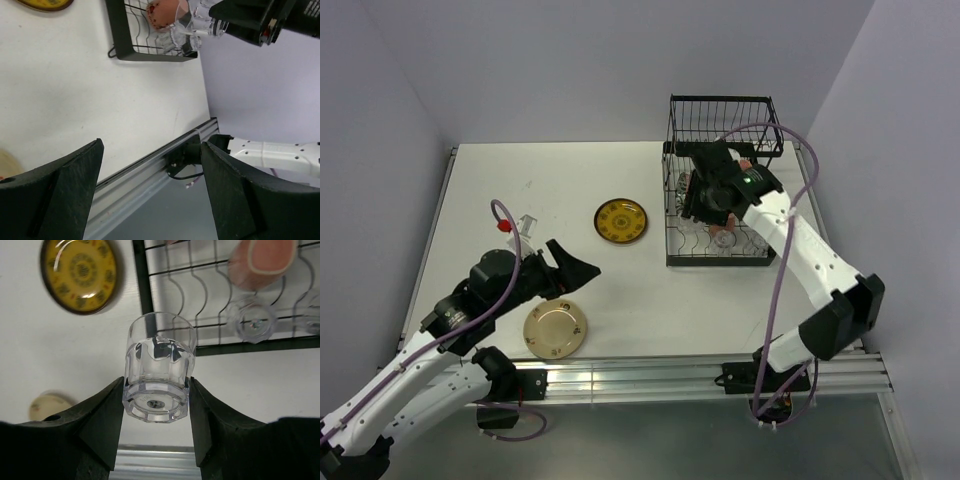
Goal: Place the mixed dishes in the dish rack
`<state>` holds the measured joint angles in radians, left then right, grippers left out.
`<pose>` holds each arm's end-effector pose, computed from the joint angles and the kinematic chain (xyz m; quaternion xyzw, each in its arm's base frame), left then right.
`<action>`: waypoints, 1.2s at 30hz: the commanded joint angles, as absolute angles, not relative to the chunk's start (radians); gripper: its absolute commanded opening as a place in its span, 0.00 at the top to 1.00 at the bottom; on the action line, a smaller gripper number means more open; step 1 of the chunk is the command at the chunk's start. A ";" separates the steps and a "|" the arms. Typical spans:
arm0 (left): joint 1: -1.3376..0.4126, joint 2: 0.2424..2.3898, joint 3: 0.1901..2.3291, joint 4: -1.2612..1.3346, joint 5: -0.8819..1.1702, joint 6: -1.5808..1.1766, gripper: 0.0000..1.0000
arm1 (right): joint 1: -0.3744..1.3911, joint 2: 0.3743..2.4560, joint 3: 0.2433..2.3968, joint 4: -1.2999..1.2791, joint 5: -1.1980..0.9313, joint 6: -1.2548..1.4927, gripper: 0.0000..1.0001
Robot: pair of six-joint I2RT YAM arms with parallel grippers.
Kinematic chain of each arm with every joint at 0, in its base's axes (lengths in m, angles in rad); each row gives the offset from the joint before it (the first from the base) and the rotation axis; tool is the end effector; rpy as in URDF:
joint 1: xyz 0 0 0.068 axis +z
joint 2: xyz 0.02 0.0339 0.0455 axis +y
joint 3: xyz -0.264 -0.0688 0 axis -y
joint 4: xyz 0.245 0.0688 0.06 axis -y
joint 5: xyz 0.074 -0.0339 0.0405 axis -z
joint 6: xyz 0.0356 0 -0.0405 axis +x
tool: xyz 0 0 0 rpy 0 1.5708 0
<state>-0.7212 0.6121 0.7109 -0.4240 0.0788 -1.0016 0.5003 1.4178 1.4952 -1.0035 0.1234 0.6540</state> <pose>0.1075 -0.0982 0.3141 -0.0907 0.8069 -0.4631 0.3554 0.2523 0.1329 0.3658 0.0922 0.9424 0.1235 0.2969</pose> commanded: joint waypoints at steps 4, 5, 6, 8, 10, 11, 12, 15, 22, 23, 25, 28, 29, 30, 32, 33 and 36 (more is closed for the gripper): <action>-0.719 0.681 0.764 -0.502 -0.027 -0.917 0.16 | 0.514 1.545 1.637 -1.088 0.328 0.566 1.00; -0.719 0.716 0.768 -0.497 -0.025 -0.913 0.18 | 0.515 1.560 1.643 -1.077 0.319 0.549 1.00; -0.719 0.733 0.776 -0.491 -0.020 -0.908 0.18 | 0.514 1.575 1.660 -1.078 0.318 0.542 1.00; -0.719 0.778 0.785 -0.480 -0.014 -0.902 0.21 | 0.515 1.629 1.677 -1.103 0.334 0.526 1.00; -0.719 0.799 0.785 -0.477 -0.021 -0.910 0.21 | 0.514 1.663 1.671 -1.094 0.327 0.508 1.00; -0.719 0.817 0.787 -0.469 -0.017 -0.910 0.21 | 0.512 1.673 1.671 -1.089 0.316 0.491 1.00; -0.719 0.825 0.788 -0.466 -0.012 -0.910 0.21 | 0.512 1.681 1.664 -1.089 0.311 0.483 1.00; -0.719 0.857 0.799 -0.463 -0.032 -0.920 0.18 | 0.512 1.703 1.640 -1.075 0.281 0.465 1.00; -0.718 1.038 0.883 -0.508 -0.091 -0.982 0.09 | 0.499 1.746 1.606 -1.060 0.212 0.417 1.00; -0.719 1.063 0.909 -0.508 -0.091 -0.985 0.09 | 0.497 1.752 1.602 -1.057 0.206 0.413 1.00; -0.716 1.142 0.936 -0.514 -0.083 -0.994 0.09 | 0.495 1.759 1.589 -1.049 0.181 0.402 1.00; -0.709 1.225 0.968 -0.500 -0.068 -1.000 0.08 | 0.495 1.755 1.556 -1.028 0.163 0.393 1.00; -0.706 1.241 0.976 -0.492 -0.063 -1.003 0.09 | 0.495 1.755 1.546 -1.025 0.158 0.391 1.00; -0.695 1.256 0.979 -0.485 -0.060 -1.005 0.09 | 0.495 1.755 1.533 -1.020 0.156 0.391 1.00; -0.680 1.299 0.985 -0.459 -0.048 -1.009 0.09 | 0.494 1.753 1.517 -1.002 0.143 0.387 1.00; -0.663 1.313 0.986 -0.450 -0.040 -1.009 0.09 | 0.494 1.756 1.503 -0.997 0.140 0.387 1.00; -0.635 1.364 0.996 -0.419 -0.015 -1.014 0.10 | 0.494 1.761 1.485 -0.980 0.137 0.380 1.00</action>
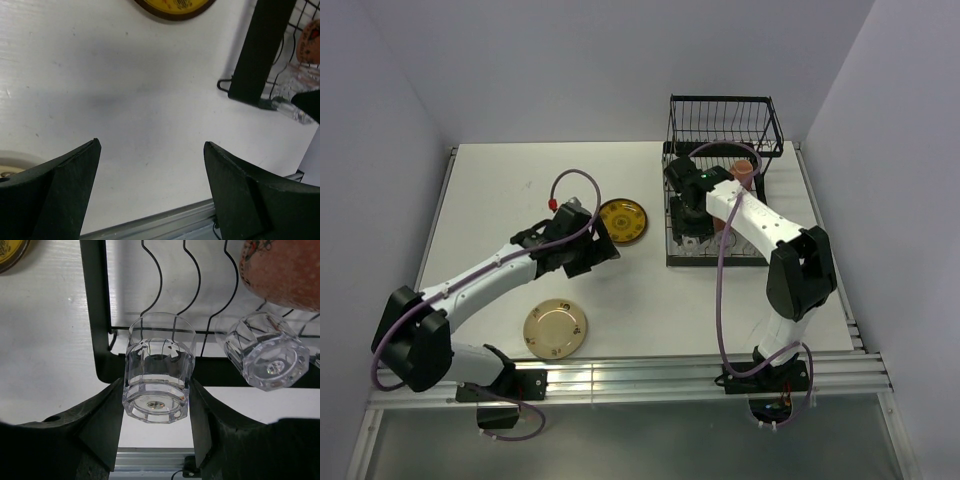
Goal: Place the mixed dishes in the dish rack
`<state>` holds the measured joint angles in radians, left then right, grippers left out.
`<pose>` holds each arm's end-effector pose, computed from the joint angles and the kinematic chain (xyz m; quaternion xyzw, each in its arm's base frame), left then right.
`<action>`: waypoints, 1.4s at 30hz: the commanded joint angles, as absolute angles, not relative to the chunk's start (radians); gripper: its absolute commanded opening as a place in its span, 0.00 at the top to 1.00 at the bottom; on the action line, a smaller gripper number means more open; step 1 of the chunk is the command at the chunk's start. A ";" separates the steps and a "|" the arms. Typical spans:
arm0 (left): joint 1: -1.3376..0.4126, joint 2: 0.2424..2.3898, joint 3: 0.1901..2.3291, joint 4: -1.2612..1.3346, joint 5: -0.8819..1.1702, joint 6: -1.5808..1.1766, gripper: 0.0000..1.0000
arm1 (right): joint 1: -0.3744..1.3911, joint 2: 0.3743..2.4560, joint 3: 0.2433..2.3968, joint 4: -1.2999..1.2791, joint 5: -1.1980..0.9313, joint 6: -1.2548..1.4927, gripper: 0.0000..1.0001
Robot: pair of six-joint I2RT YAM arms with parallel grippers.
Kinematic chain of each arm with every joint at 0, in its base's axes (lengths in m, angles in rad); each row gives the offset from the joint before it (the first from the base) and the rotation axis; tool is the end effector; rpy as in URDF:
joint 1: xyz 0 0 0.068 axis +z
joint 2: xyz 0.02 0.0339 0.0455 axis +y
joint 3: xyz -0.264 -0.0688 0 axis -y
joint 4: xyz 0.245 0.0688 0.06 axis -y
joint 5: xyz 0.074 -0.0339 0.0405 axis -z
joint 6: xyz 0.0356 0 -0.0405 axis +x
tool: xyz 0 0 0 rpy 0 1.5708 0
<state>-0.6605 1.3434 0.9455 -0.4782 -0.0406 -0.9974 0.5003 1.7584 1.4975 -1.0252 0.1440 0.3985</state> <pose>0.2218 -0.1705 0.2469 -0.1644 0.9256 -0.2380 0.2440 0.3114 0.1644 0.2628 -0.0400 0.9866 -0.0027 0.1584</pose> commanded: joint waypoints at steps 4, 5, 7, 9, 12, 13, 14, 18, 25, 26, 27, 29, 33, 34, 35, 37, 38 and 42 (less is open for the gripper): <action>-0.611 1.437 1.026 -0.403 -0.011 -1.008 0.10 | 0.492 1.759 1.474 -0.962 0.129 0.376 0.96; -0.603 1.451 1.043 -0.405 -0.009 -1.006 0.10 | 0.492 1.759 1.473 -0.962 0.127 0.374 0.90; -0.595 1.491 1.066 -0.399 -0.009 -1.005 0.09 | 0.492 1.763 1.473 -0.960 0.129 0.371 0.81; -0.580 1.534 1.081 -0.388 0.018 -0.999 0.08 | 0.491 1.764 1.470 -0.956 0.138 0.367 0.70; -0.569 1.586 1.111 -0.373 0.044 -0.992 0.08 | 0.488 1.760 1.462 -0.950 0.143 0.367 0.54; -0.568 1.598 1.129 -0.368 0.046 -0.992 0.08 | 0.486 1.756 1.459 -0.946 0.144 0.365 0.41; -0.565 1.612 1.138 -0.371 0.046 -0.992 0.08 | 0.486 1.750 1.454 -0.943 0.143 0.365 0.36; -0.560 1.701 1.198 -0.391 0.041 -0.982 0.12 | 0.486 1.735 1.451 -0.933 0.134 0.362 0.26; -0.537 1.802 1.253 -0.400 0.018 -0.980 0.16 | 0.491 1.662 1.456 -0.936 0.124 0.364 0.12; -0.529 1.813 1.255 -0.397 0.018 -0.979 0.17 | 0.492 1.646 1.454 -0.936 0.126 0.361 0.12; -0.526 1.837 1.258 -0.397 0.020 -0.977 0.17 | 0.495 1.631 1.451 -0.936 0.126 0.364 0.12; -0.509 1.874 1.266 -0.400 0.021 -0.973 0.18 | 0.503 1.579 1.442 -0.939 0.130 0.364 0.12; -0.482 1.914 1.265 -0.371 0.034 -0.973 0.20 | 0.514 1.474 1.434 -0.951 0.129 0.370 0.11; -0.471 1.924 1.272 -0.370 0.035 -0.971 0.20 | 0.515 1.433 1.437 -0.953 0.126 0.371 0.11; -0.466 1.946 1.281 -0.374 0.031 -0.971 0.20 | 0.520 1.415 1.439 -0.962 0.120 0.373 0.11; -0.454 1.965 1.313 -0.380 0.032 -0.960 0.21 | 0.522 1.358 1.448 -0.971 0.112 0.376 0.11; -0.451 1.983 1.322 -0.385 0.031 -0.960 0.21 | 0.525 1.341 1.453 -0.982 0.110 0.377 0.11; -0.443 2.022 1.391 -0.417 0.009 -0.950 0.25 | 0.526 1.263 1.480 -1.017 0.130 0.382 0.11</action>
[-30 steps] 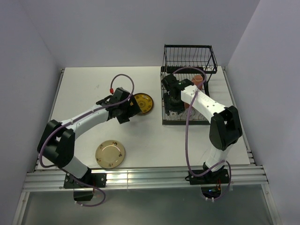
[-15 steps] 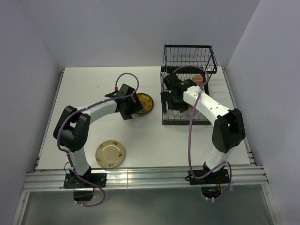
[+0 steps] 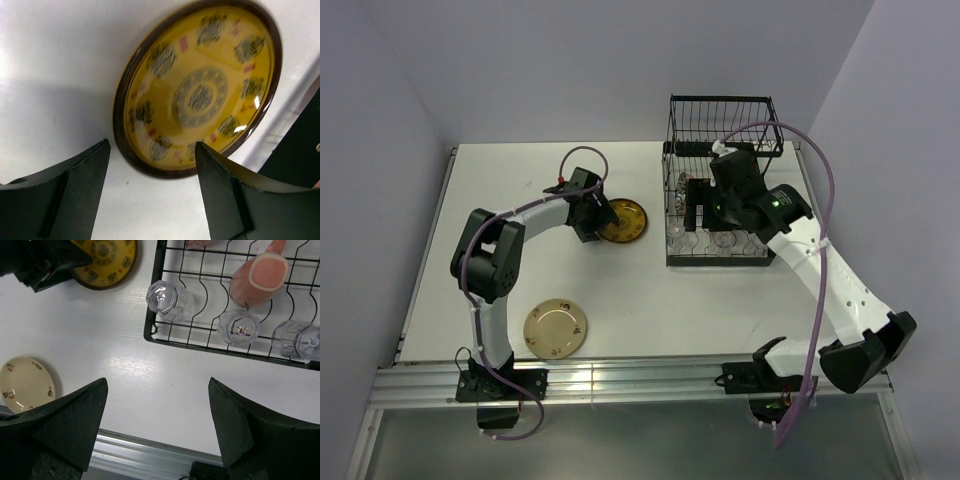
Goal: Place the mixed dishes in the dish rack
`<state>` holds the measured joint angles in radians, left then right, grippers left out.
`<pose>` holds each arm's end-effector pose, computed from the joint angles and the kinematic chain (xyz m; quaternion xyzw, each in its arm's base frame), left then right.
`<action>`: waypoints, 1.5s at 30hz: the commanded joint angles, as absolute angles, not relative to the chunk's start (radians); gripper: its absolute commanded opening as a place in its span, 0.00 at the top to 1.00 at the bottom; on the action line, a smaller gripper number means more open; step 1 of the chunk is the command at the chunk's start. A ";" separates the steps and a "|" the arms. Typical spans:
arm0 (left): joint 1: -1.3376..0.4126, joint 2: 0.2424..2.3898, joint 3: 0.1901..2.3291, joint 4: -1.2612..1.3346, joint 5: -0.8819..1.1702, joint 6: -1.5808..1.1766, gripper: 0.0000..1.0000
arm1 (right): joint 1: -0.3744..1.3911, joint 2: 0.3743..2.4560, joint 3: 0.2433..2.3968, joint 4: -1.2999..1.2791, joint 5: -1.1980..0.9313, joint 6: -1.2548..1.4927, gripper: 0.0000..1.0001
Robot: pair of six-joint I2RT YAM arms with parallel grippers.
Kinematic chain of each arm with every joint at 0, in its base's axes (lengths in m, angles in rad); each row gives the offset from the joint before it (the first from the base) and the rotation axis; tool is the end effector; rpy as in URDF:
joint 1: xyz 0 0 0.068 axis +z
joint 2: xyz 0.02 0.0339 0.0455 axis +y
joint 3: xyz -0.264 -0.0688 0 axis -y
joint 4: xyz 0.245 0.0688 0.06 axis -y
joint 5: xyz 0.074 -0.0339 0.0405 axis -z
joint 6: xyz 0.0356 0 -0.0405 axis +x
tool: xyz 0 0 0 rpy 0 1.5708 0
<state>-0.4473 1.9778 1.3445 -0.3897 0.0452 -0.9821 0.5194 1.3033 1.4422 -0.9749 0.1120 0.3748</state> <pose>0.3731 -0.1808 0.1658 -0.2484 0.9299 -0.1937 0.1900 0.2258 0.1245 0.3803 -0.0473 0.9308 0.1080 0.3460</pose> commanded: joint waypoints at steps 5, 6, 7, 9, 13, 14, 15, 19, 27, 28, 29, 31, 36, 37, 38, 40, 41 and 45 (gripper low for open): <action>-0.443 2.049 1.398 -0.417 0.006 -0.948 0.41 | 0.526 1.212 1.505 -1.037 0.141 0.388 0.11; -0.443 2.049 1.393 -0.411 0.006 -0.943 0.46 | 0.526 1.204 1.508 -1.037 0.140 0.390 0.11; -0.443 2.057 1.390 -0.405 0.006 -0.939 0.56 | 0.526 1.201 1.506 -1.035 0.138 0.393 0.11; -0.443 2.066 1.391 -0.405 0.006 -0.931 0.67 | 0.526 1.198 1.505 -1.038 0.138 0.396 0.11; -0.443 2.076 1.388 -0.413 0.006 -0.916 0.81 | 0.526 1.190 1.490 -1.035 0.141 0.402 0.11; -0.443 2.072 1.381 -0.413 0.006 -0.911 0.87 | 0.526 1.189 1.482 -1.034 0.141 0.403 0.11; -0.442 2.062 1.376 -0.411 -0.029 -0.908 0.92 | 0.526 1.187 1.477 -1.034 0.141 0.406 0.11; -0.430 2.024 1.341 -0.407 -0.032 -0.899 1.00 | 0.526 1.175 1.448 -1.017 0.137 0.420 0.11; -0.414 1.689 1.083 -0.344 -0.061 -0.913 1.00 | 0.526 1.151 1.399 -0.957 0.081 0.451 0.11; -0.414 1.599 1.063 -0.341 -0.061 -0.913 1.00 | 0.528 1.147 1.394 -0.942 0.077 0.459 0.11; -0.414 1.553 1.037 -0.350 -0.063 -0.917 1.00 | 0.526 1.144 1.388 -0.930 0.066 0.463 0.11; -0.413 1.420 1.020 -0.371 -0.069 -0.923 1.00 | 0.525 1.138 1.387 -0.901 0.025 0.474 0.11; -0.413 1.171 1.005 -0.417 -0.052 -0.911 1.00 | 0.525 1.158 1.374 -0.822 -0.159 0.489 0.11; -0.414 1.111 1.017 -0.431 -0.045 -0.899 1.00 | 0.526 1.163 1.368 -0.778 -0.248 0.494 0.11; -0.414 1.082 1.023 -0.457 -0.038 -0.893 1.00 | 0.526 1.164 1.346 -0.752 -0.286 0.503 0.11; -0.414 1.007 1.037 -0.486 -0.017 -0.885 1.00 | 0.526 1.157 1.307 -0.657 -0.418 0.538 0.11; -0.414 0.980 1.038 -0.488 -0.009 -0.885 1.00 | 0.526 1.155 1.292 -0.622 -0.455 0.569 0.11; -0.414 0.876 1.040 -0.485 0.089 -0.905 1.00 | 0.526 1.140 1.258 -0.482 -0.578 0.630 0.11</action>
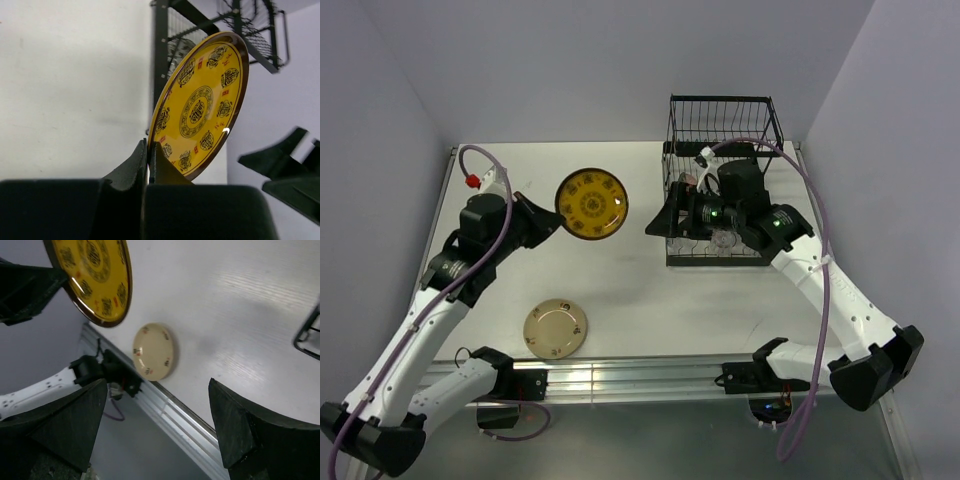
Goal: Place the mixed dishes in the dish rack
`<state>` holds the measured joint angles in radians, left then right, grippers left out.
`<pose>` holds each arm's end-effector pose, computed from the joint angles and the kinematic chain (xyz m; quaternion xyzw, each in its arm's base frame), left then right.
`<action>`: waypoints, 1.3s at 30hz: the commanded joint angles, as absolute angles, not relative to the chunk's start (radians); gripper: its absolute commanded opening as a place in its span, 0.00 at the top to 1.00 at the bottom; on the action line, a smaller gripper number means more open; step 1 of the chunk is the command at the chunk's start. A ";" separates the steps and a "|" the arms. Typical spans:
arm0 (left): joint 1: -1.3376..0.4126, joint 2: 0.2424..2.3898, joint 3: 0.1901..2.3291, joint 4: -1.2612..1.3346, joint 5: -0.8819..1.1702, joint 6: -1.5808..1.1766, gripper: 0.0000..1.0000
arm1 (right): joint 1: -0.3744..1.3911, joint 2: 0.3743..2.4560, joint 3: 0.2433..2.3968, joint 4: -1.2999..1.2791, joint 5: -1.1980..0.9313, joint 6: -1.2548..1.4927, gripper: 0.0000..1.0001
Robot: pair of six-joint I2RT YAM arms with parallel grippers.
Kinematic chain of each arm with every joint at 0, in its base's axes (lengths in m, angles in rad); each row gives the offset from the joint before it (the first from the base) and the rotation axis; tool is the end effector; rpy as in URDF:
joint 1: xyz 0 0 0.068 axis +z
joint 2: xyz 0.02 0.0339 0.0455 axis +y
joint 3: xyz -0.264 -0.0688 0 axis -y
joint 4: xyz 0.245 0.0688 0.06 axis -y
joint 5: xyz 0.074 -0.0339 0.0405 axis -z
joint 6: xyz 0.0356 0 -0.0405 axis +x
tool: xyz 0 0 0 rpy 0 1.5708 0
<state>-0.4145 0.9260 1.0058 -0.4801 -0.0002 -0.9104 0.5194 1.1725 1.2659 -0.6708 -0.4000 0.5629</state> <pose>0.1846 -0.0812 0.3611 -0.2046 0.8081 -0.3397 0.4356 0.2062 0.1339 0.3811 -0.0759 0.8635 0.3903 0.3103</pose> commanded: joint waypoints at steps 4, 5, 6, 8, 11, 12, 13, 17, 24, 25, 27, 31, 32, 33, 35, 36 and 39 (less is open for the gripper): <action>-0.414 0.838 1.055 -0.469 0.181 -0.949 1.00 | 0.526 1.127 1.267 -0.388 -0.644 0.670 0.12; -0.414 0.831 1.055 -0.463 0.213 -0.959 1.00 | 0.526 1.129 1.272 -0.381 -0.653 0.678 0.12; -0.414 0.822 1.058 -0.456 0.227 -0.968 1.00 | 0.526 1.132 1.276 -0.373 -0.675 0.684 0.12; -0.413 0.813 1.066 -0.446 0.262 -0.986 1.00 | 0.526 1.138 1.285 -0.351 -0.692 0.696 0.16; -0.414 0.796 1.077 -0.445 0.276 -0.997 1.00 | 0.528 1.146 1.292 -0.311 -0.709 0.719 0.21; -0.414 0.790 1.080 -0.443 0.287 -1.000 1.00 | 0.529 1.150 1.298 -0.311 -0.710 0.719 0.22; -0.414 0.788 1.084 -0.437 0.294 -1.008 1.00 | 0.532 1.167 1.310 -0.310 -0.715 0.719 0.24; -0.414 0.784 1.081 -0.423 0.322 -1.017 1.00 | 0.557 1.203 1.347 -0.305 -0.710 0.718 0.33; -0.416 0.790 1.062 -0.397 0.357 -1.023 1.00 | 0.589 1.282 1.428 -0.333 -0.672 0.692 0.93; -0.416 0.792 1.062 -0.397 0.360 -1.022 1.00 | 0.594 1.295 1.449 -0.353 -0.658 0.686 1.00; -0.416 0.799 1.066 -0.408 0.353 -1.023 0.88 | 0.600 1.301 1.488 -0.409 -0.583 0.654 1.00; -0.416 0.795 1.075 -0.454 0.279 -1.026 0.01 | 0.609 1.270 1.534 -0.488 -0.359 0.568 1.00; -0.416 0.789 1.078 -0.463 0.240 -1.022 0.01 | 0.611 1.261 1.542 -0.505 -0.312 0.555 1.00; -0.414 0.785 1.089 -0.483 0.220 -1.014 0.01 | 0.611 1.246 1.560 -0.530 -0.216 0.537 1.00; -0.416 0.784 1.101 -0.498 0.174 -1.006 0.01 | 0.609 1.230 1.577 -0.554 -0.125 0.491 1.00; -0.416 0.787 1.114 -0.503 0.164 -0.991 0.01 | 0.609 1.220 1.595 -0.574 -0.030 0.477 1.00; -0.416 0.798 1.123 -0.517 0.149 -0.974 0.01 | 0.609 1.197 1.627 -0.601 0.139 0.422 1.00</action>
